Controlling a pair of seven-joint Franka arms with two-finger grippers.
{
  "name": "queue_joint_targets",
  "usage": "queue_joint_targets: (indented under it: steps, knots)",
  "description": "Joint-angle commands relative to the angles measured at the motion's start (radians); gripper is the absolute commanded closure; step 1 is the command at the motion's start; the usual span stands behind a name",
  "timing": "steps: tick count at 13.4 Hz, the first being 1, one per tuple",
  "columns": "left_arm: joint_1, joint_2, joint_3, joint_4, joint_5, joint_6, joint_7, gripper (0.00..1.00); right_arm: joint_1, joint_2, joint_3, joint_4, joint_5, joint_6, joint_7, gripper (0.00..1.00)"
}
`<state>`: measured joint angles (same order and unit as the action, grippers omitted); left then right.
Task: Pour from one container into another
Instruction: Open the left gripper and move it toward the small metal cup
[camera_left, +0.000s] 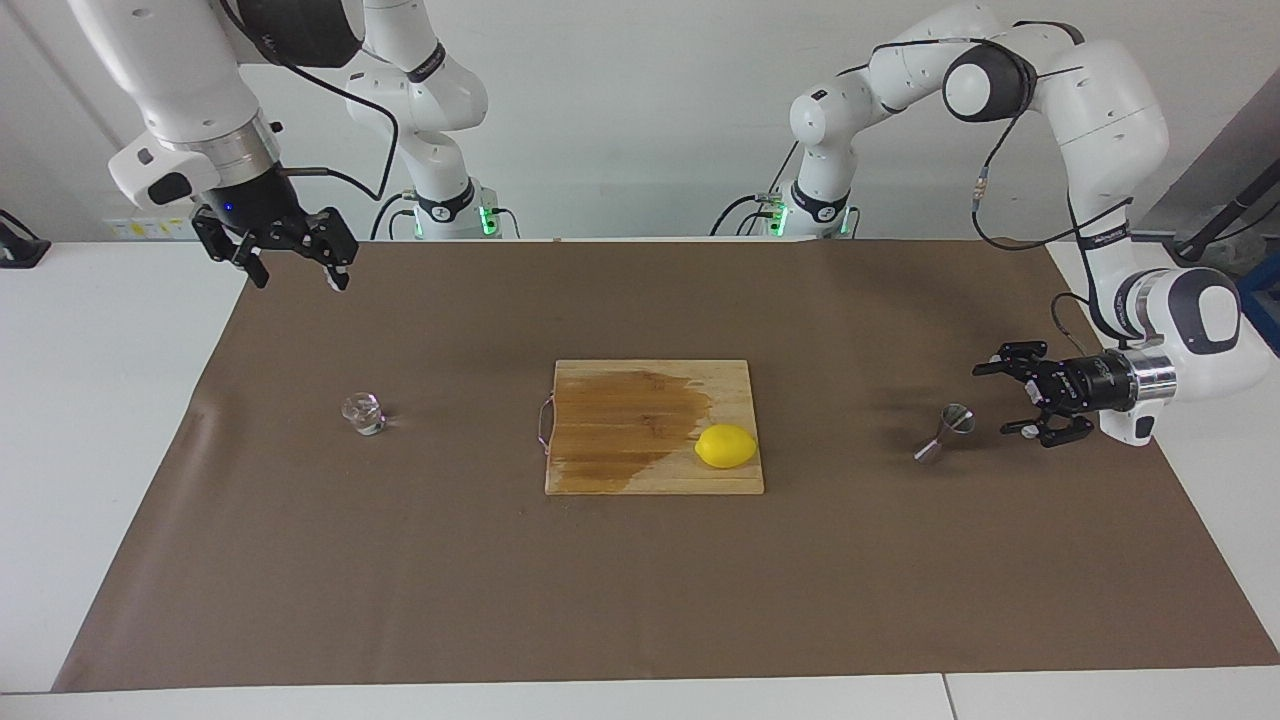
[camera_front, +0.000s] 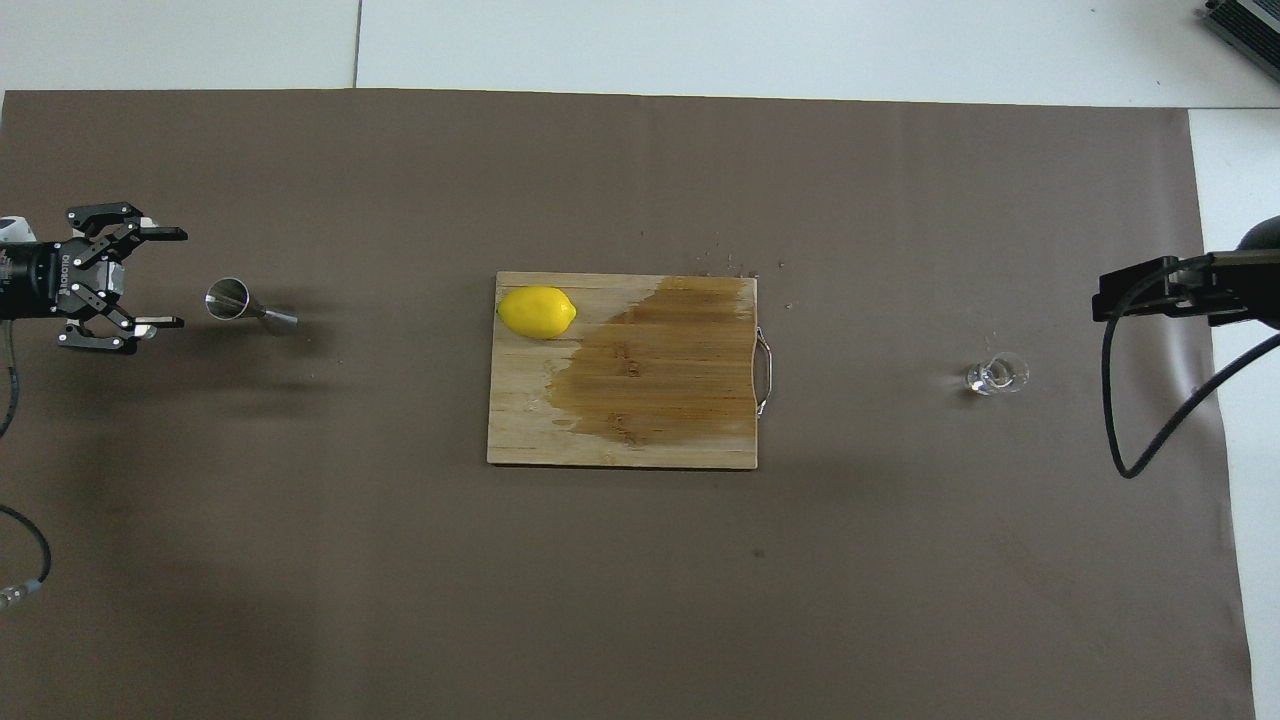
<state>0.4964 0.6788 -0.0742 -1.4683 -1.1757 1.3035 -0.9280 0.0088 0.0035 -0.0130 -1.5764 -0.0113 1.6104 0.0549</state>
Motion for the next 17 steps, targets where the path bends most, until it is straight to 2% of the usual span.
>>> queue_joint_targets:
  steps: [1, 8, 17]
  knots:
    - [0.028, 0.057, -0.035, 0.058, -0.015, -0.018, -0.014, 0.0, -0.007, -0.026, -0.001, -0.031, 0.025, 0.008, -0.01, 0.0]
    - [0.028, 0.125, -0.035, 0.091, -0.009, -0.016, -0.011, 0.0, -0.007, -0.026, -0.001, -0.031, 0.025, 0.008, -0.01, 0.0]
    - [0.042, 0.151, -0.036, 0.088, 0.028, -0.044, -0.014, 0.0, -0.007, -0.026, -0.001, -0.031, 0.025, 0.008, -0.01, 0.0]
